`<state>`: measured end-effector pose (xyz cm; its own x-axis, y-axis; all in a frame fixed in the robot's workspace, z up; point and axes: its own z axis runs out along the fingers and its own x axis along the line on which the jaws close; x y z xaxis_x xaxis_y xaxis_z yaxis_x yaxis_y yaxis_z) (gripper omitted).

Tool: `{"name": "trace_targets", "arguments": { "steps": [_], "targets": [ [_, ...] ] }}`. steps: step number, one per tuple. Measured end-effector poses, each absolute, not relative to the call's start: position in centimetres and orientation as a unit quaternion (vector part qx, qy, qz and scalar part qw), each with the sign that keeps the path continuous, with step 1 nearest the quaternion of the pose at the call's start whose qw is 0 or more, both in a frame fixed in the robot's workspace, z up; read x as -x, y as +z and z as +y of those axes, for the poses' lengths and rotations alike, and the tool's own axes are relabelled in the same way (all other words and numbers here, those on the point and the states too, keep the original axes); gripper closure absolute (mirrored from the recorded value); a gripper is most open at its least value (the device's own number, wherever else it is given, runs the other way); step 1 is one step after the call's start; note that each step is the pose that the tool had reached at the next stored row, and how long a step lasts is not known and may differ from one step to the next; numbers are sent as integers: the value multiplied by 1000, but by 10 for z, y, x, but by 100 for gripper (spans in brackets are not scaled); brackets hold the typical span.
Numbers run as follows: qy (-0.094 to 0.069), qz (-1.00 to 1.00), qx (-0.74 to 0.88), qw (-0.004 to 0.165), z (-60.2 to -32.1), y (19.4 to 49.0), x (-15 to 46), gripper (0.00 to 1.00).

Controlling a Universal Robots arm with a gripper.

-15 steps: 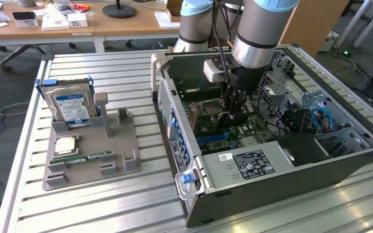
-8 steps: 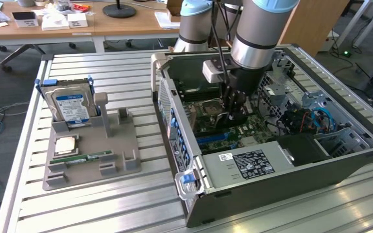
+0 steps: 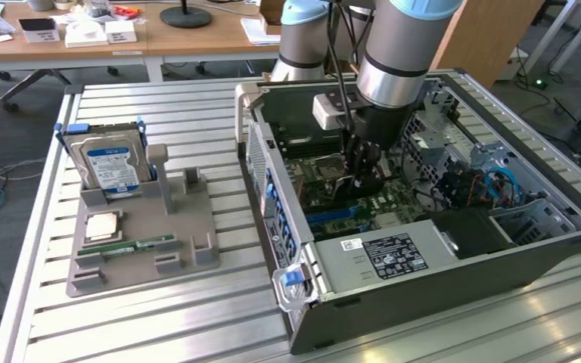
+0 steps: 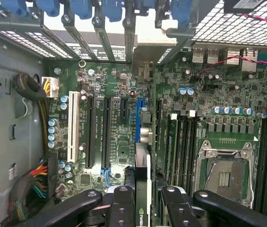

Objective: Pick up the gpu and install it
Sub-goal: 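Insert the gpu into the slot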

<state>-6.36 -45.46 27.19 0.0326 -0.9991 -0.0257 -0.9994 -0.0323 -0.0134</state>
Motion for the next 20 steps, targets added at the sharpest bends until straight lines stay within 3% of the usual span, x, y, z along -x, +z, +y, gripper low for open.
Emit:
{"name": "trace_targets", "arguments": {
  "steps": [20],
  "targets": [
    [5, 696, 718, 14, -457, 272, 68, 74]
  ]
}}
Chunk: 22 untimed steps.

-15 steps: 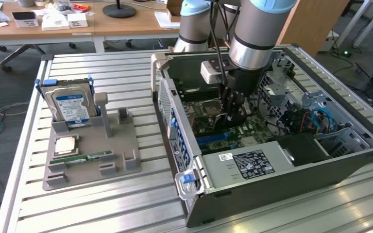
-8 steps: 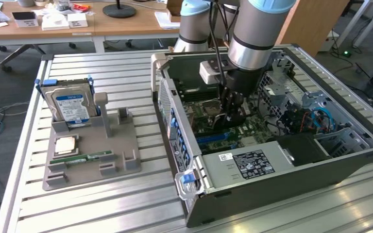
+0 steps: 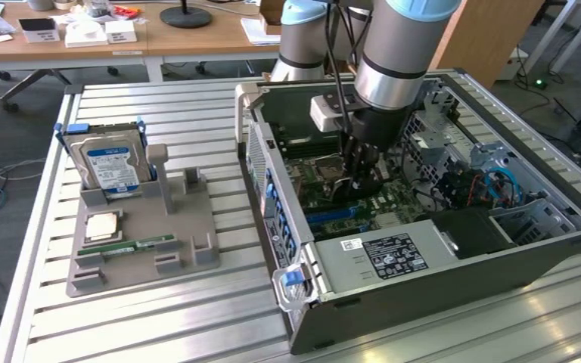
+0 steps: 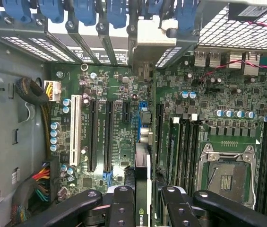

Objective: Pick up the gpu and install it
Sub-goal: 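Insert the gpu into the slot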

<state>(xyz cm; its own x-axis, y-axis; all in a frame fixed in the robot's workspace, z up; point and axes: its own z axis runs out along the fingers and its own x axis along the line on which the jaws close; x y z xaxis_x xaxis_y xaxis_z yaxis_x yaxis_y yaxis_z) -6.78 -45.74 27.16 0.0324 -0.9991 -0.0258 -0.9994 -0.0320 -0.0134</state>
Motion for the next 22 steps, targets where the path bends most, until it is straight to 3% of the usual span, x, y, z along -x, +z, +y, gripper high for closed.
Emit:
{"name": "trace_targets", "arguments": {
  "steps": [22],
  "targets": [
    [5, 696, 718, 14, -457, 271, 74, 74]
  ]
}}
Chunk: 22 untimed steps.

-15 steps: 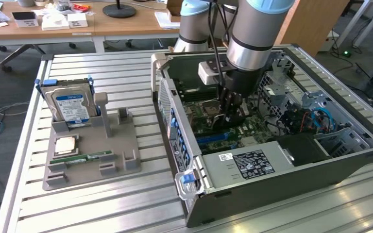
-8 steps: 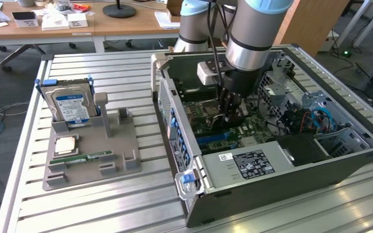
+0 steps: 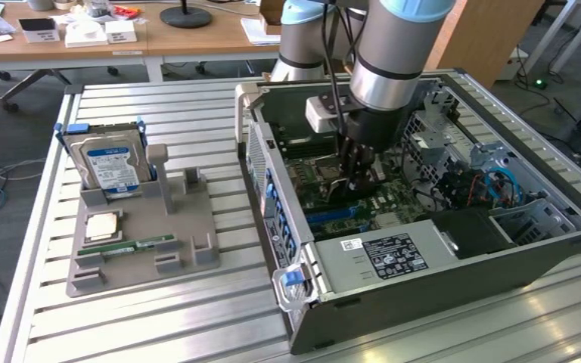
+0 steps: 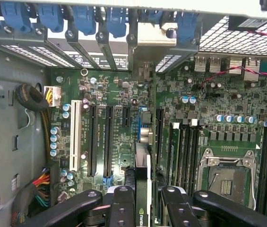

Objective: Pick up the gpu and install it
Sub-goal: 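Insert the gpu into the slot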

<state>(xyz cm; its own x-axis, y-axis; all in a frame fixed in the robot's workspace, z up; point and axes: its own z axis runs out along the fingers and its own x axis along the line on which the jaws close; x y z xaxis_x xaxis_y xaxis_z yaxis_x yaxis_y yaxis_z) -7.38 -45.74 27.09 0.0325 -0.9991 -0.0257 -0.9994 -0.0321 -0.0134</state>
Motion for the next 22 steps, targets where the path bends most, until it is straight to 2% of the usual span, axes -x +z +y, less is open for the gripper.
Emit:
{"name": "trace_targets", "arguments": {
  "steps": [22],
  "targets": [
    [4, 696, 718, 13, -457, 261, 77, 74]
  ]
}}
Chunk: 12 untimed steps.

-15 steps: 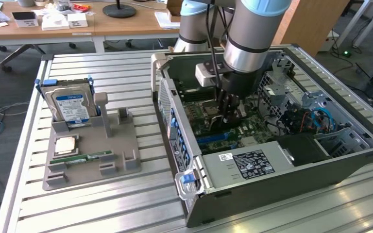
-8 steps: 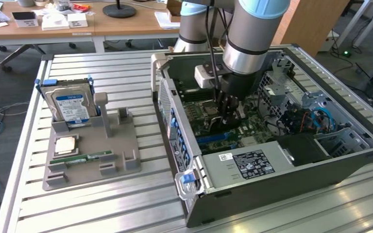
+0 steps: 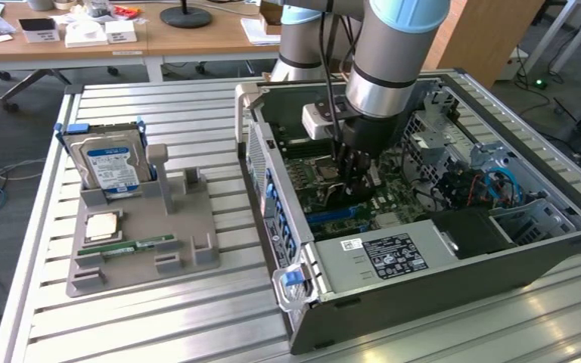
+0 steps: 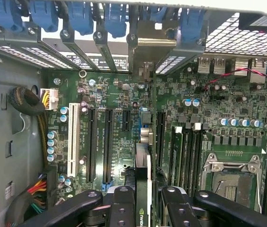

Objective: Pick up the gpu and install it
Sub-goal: 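Insert the gpu into the slot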

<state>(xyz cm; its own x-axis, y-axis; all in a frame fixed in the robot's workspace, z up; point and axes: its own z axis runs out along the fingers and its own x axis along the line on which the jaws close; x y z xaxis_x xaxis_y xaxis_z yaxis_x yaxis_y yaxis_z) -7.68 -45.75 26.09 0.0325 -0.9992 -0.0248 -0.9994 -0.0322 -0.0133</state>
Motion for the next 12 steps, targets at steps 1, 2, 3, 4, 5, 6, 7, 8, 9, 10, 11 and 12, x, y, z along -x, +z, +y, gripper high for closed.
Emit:
{"name": "trace_targets", "arguments": {
  "steps": [1, 2, 3, 4, 5, 6, 7, 8, 9, 10, 11, 12],
  "targets": [
    [4, 696, 718, 13, -457, 261, 77, 74],
    [4, 696, 718, 13, -457, 261, 77, 74],
    [4, 696, 718, 14, -457, 261, 77, 74],
    [4, 696, 718, 13, -457, 261, 78, 74],
    [4, 696, 718, 13, -457, 261, 78, 74],
    [4, 696, 718, 13, -457, 261, 78, 74],
    [4, 696, 718, 13, -457, 261, 78, 74],
    [4, 695, 718, 13, -457, 261, 78, 74],
    [4, 695, 718, 13, -457, 261, 78, 74],
    [4, 695, 718, 13, -458, 260, 78, 74],
    [4, 696, 718, 13, -457, 260, 79, 74],
    [4, 695, 718, 13, -457, 260, 79, 74]
  ]
}}
